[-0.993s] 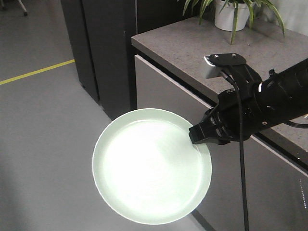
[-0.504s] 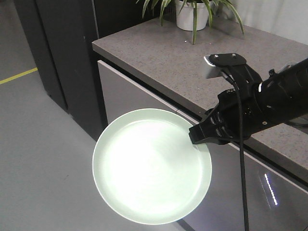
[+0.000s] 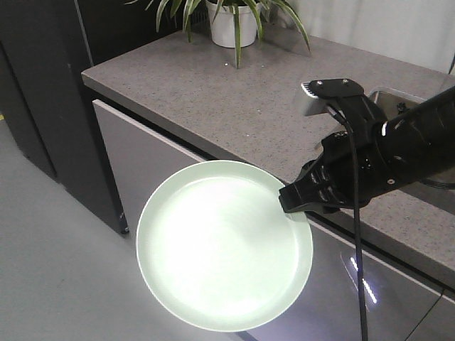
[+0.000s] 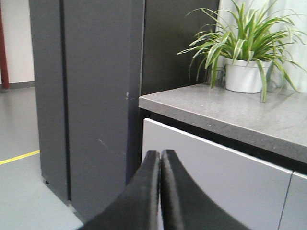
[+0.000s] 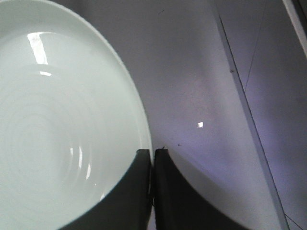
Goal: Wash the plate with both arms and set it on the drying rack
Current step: 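Drive along the counter toward the steel sink holding the plate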
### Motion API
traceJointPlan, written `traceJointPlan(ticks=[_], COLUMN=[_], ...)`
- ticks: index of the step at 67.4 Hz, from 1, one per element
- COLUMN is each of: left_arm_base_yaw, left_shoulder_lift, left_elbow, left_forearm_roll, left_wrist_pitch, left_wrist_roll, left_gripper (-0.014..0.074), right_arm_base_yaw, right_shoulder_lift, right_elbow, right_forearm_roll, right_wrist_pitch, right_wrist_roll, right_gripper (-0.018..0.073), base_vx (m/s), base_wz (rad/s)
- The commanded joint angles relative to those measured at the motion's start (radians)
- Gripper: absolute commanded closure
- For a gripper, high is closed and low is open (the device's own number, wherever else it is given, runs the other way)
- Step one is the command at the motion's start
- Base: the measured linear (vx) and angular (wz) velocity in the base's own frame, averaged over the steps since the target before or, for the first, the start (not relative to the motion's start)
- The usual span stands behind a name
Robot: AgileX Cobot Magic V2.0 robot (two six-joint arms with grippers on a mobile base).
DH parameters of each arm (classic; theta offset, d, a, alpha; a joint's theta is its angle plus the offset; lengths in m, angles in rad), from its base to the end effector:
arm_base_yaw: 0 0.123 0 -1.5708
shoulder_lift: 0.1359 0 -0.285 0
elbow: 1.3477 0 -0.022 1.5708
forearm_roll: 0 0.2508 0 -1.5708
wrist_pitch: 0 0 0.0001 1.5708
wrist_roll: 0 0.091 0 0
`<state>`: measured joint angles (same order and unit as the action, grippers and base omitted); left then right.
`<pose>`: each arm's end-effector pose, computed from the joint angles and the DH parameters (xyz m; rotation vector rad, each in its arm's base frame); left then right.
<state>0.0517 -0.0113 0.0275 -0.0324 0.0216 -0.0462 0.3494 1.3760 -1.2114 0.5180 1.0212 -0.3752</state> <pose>0.0566 0.0029 0.2025 -0.0985 1.5182 -0.0220 0.2472 0.1310 0.3391 -0.7135 2.4958 0.6625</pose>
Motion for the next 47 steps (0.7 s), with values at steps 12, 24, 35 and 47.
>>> traceJointPlan(ticks=[12, 24, 35, 47], left_arm_base_yaw=[0.002, 0.002, 0.002, 0.002], left_shoulder_lift=[-0.015, -0.015, -0.015, -0.015], left_elbow=[-0.026, -0.026, -0.026, -0.026], left_forearm_roll=[-0.003, -0.003, -0.003, -0.003], left_wrist_pitch=[-0.076, -0.076, -0.076, -0.076], left_wrist_roll=[-0.006, -0.006, -0.006, -0.006], left_gripper=[0.0603, 0.0603, 0.0603, 0.0603], right_arm_base_yaw=[-0.003, -0.003, -0.003, -0.003], right_shoulder_lift=[-0.034, -0.034, -0.034, -0.034], right_elbow=[-0.026, -0.026, -0.026, -0.026], right_forearm_roll=[0.036, 0.036, 0.036, 0.036], right_wrist_pitch=[-0.035, -0.035, -0.035, -0.035], right_wrist_roll=[-0.007, -0.007, -0.007, -0.007], right_gripper=[0.0561, 0.0561, 0.0561, 0.0561], base_vx=[0.06, 0.06, 0.07, 0.07], base_wz=[-0.22, -0.19, -0.16, -0.14])
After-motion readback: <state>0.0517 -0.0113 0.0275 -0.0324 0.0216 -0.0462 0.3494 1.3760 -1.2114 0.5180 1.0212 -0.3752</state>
